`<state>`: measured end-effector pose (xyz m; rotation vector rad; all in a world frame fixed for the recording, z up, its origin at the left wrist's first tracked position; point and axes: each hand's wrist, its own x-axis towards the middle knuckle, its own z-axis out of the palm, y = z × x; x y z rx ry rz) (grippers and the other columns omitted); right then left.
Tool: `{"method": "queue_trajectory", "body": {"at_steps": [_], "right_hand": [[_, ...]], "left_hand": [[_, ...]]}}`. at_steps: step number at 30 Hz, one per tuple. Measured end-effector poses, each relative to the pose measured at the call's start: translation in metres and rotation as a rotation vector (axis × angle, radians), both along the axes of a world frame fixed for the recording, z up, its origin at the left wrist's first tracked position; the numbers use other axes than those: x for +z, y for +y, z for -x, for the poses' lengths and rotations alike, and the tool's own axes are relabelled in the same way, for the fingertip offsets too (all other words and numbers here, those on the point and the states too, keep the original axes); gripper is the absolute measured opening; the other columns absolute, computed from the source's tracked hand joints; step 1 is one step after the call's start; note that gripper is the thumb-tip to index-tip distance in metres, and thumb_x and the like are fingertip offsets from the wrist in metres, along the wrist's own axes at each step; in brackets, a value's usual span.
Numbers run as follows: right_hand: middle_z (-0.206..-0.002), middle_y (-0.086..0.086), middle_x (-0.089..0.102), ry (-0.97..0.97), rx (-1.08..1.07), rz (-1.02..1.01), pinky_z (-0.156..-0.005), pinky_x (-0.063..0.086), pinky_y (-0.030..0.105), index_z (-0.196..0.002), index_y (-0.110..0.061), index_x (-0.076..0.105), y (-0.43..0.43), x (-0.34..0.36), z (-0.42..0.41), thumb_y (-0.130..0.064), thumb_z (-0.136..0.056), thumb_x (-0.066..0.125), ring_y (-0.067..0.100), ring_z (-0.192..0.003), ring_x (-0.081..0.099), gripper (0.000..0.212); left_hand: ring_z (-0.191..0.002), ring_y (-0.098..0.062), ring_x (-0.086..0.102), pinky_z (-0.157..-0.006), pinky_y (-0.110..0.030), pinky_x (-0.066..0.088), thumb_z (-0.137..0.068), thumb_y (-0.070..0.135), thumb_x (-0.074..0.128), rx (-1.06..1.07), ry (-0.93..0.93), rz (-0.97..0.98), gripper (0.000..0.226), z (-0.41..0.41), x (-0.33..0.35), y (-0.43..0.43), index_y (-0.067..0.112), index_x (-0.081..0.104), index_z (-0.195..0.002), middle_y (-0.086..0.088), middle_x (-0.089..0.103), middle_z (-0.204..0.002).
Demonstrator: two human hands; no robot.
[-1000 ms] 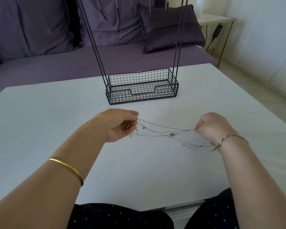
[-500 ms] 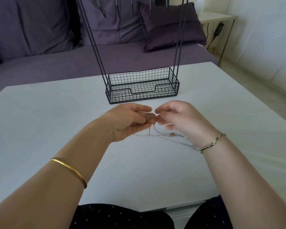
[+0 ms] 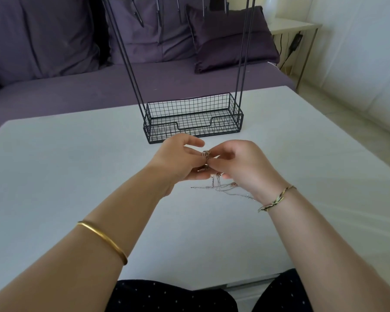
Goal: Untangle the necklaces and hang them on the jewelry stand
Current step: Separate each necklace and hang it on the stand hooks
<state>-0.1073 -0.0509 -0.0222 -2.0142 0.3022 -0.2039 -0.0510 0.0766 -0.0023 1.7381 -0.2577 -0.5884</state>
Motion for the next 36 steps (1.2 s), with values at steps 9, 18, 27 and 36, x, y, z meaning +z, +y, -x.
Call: {"method": "queue_trajectory", "body": {"at_steps": [9,18,27,36], "right_hand": [[-0.076,0.015,0.071,0.037,-0.019,-0.134,-0.069,0.052,0.032,-0.081,-0.004,0.07,-0.002,0.002,0.001,-0.004,-0.083,0.063,0.017,-0.065,0.062,0.007],[-0.066,0.004,0.061,0.044,-0.166,-0.427,-0.077,0.054,0.038,-0.078,-0.011,0.056,-0.005,0.001,-0.004,-0.004,-0.092,0.05,0.017,-0.06,0.065,0.017],[-0.063,-0.003,0.054,-0.013,-0.246,-0.261,-0.05,0.036,0.02,-0.075,-0.016,0.059,-0.006,0.005,-0.003,-0.008,-0.089,0.054,0.005,-0.047,0.041,0.017],[-0.061,-0.008,0.046,-0.017,-0.232,-0.188,-0.051,0.032,0.02,-0.086,-0.013,0.068,-0.014,0.01,0.001,-0.013,-0.088,0.059,0.008,-0.05,0.038,0.009]], "left_hand": [[-0.057,-0.019,0.061,-0.059,-0.028,0.058,-0.09,0.002,0.059,0.003,-0.126,-0.09,0.013,0.003,-0.003,-0.005,0.005,0.055,-0.102,-0.014,0.065,-0.07],[-0.062,-0.013,0.058,-0.053,-0.017,0.05,-0.092,-0.003,0.052,-0.01,0.031,-0.017,0.018,0.001,-0.004,-0.008,0.004,0.056,-0.108,-0.012,0.061,-0.081],[-0.065,-0.011,0.055,-0.054,-0.019,0.047,-0.096,-0.003,0.042,0.054,-0.006,-0.076,0.02,0.0,-0.003,-0.011,0.01,0.056,-0.098,-0.008,0.055,-0.094],[-0.061,-0.01,0.044,-0.056,-0.02,0.039,-0.095,-0.005,0.032,0.053,-0.09,-0.114,0.033,-0.005,-0.001,-0.007,0.011,0.059,-0.086,-0.003,0.056,-0.078]]}}
